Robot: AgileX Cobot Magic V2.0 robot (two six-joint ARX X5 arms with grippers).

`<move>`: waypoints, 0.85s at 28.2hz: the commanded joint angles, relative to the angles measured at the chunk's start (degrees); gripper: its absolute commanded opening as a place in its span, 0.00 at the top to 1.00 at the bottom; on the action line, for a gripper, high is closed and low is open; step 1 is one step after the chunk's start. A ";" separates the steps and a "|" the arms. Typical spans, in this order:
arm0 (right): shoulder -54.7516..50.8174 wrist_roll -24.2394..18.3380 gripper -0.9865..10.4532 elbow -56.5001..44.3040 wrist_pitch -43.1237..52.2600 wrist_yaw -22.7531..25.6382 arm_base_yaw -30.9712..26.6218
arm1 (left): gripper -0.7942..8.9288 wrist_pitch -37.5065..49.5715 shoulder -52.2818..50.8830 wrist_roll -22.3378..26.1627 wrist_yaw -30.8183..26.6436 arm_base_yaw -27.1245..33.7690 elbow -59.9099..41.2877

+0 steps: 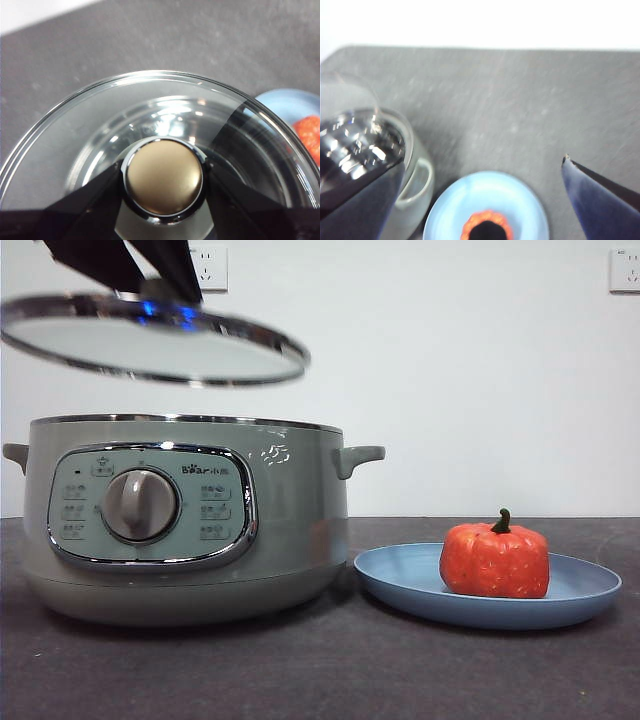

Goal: Take the pumpkin out from the steamer,put the pumpkin in the blue plate,close the lid

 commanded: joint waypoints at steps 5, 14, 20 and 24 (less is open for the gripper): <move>-1.62 0.28 0.42 -0.35 0.13 0.79 -0.02 | 0.93 3.15 5.64 -0.44 0.28 -2.12 0.79; -1.62 0.26 0.42 -0.35 0.15 0.76 -0.02 | 0.93 0.33 7.76 -0.35 -0.24 -3.10 0.79; -1.60 0.28 0.42 -0.35 0.15 0.72 0.00 | 0.85 -0.26 7.76 -0.35 -0.24 -2.97 0.79; -1.60 0.28 0.42 -0.35 0.13 0.66 -0.02 | 0.47 -0.22 7.74 -0.37 -0.24 -2.99 0.79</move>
